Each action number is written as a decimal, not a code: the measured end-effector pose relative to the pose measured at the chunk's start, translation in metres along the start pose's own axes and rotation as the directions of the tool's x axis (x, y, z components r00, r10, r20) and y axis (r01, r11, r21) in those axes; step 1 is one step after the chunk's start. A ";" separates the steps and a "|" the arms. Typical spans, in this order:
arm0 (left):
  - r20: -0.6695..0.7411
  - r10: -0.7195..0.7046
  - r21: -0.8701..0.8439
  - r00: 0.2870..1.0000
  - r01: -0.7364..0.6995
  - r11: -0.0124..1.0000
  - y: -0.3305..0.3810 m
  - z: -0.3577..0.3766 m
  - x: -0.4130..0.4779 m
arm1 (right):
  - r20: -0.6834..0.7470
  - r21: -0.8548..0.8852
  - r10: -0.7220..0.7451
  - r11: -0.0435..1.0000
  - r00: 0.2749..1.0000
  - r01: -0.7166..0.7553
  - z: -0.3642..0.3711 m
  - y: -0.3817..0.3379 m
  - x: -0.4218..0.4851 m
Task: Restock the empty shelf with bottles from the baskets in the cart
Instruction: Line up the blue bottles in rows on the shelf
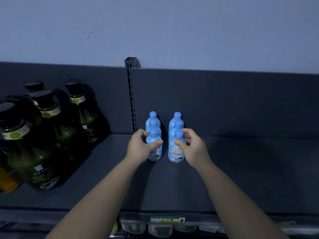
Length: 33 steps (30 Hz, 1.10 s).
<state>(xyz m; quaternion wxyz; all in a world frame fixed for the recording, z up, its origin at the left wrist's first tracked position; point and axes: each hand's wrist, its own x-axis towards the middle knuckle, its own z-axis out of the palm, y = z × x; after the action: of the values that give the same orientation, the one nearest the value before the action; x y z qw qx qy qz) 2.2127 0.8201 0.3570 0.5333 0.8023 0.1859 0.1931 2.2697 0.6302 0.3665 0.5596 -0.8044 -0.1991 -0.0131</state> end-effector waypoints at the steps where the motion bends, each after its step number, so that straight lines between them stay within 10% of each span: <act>1: 0.001 -0.004 0.000 1.000 0.004 1.000 0.001 0.000 -0.001 | 0.005 0.007 0.003 1.000 1.000 -0.003 0.000 0.000 -0.001; 33: -0.004 -0.089 0.125 0.996 0.089 0.988 0.020 -0.021 -0.030 | 0.059 -0.315 0.083 0.947 0.995 -0.060 -0.010 -0.032 -0.008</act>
<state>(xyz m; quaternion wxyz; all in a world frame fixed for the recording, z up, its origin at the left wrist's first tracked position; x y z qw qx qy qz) 2.1780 0.8143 0.3803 0.4904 0.8252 0.2327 0.1563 2.2536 0.6277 0.3968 0.4179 -0.8895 -0.1850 0.0044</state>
